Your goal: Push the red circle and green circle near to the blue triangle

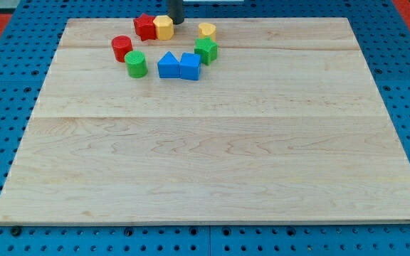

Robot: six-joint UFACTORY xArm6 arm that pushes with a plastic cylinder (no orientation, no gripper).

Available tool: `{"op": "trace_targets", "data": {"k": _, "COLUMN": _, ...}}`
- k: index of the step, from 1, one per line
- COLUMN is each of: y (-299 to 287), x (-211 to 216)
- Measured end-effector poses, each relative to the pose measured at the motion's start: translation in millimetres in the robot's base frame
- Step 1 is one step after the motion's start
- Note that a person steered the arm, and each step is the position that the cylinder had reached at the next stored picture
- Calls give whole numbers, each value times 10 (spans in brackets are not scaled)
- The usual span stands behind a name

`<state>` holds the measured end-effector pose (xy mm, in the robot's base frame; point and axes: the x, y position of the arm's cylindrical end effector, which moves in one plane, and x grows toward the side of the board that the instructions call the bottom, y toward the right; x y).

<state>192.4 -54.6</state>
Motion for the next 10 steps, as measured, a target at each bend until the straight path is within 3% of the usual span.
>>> {"op": "trace_targets", "data": {"k": 2, "y": 842, "x": 13}}
{"op": "trace_targets", "data": {"k": 3, "y": 1407, "x": 485}}
{"op": "trace_targets", "data": {"k": 5, "y": 1355, "x": 2553}}
{"op": "trace_targets", "data": {"k": 6, "y": 460, "x": 2924}}
{"op": "trace_targets", "data": {"k": 7, "y": -832, "x": 2627}}
{"op": "trace_targets", "data": {"k": 8, "y": -1747, "x": 2143}}
{"op": "trace_targets", "data": {"k": 9, "y": -1895, "x": 1630}}
{"op": "trace_targets", "data": {"k": 10, "y": -1670, "x": 1404}}
